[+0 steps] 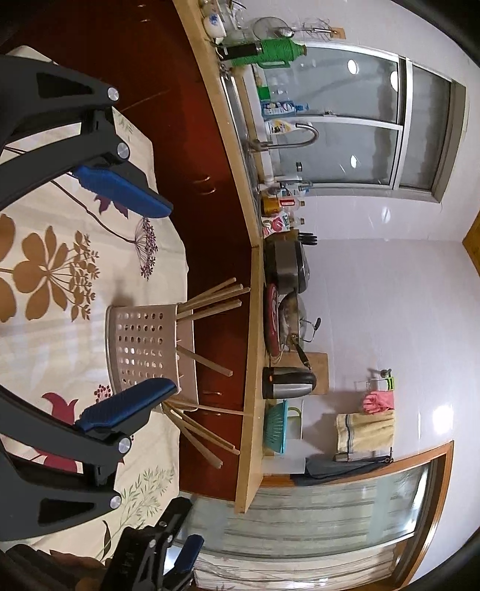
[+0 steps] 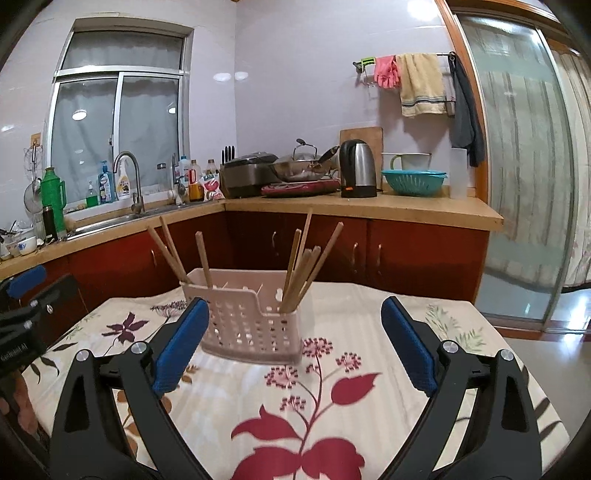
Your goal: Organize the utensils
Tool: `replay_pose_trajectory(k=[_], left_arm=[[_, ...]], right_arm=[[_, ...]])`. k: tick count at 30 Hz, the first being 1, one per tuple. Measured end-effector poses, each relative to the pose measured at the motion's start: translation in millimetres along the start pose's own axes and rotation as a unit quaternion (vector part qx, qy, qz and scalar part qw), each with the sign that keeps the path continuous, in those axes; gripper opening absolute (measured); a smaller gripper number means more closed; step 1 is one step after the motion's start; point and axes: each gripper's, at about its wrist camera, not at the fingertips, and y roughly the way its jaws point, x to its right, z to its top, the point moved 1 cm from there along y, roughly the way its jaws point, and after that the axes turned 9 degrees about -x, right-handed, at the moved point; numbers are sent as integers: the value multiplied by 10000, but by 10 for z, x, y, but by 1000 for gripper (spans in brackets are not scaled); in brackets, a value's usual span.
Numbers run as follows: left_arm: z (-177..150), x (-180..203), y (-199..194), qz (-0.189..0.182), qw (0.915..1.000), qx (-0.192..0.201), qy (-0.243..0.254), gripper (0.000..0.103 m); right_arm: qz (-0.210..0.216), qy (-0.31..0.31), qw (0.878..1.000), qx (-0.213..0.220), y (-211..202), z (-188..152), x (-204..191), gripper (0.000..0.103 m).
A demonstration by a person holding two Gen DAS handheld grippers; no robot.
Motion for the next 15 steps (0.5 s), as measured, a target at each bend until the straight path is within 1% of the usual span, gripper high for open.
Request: replay_pose_trajectory(k=[9, 15], left_arm=[[18, 13, -402, 103, 9995, 270, 96, 86], [9, 3, -566, 91, 9993, 360, 103, 86]], right_arm=[[-71, 41, 9999, 105, -407, 15, -8, 92], [-75, -16, 9996, 271, -618, 59, -47, 93]])
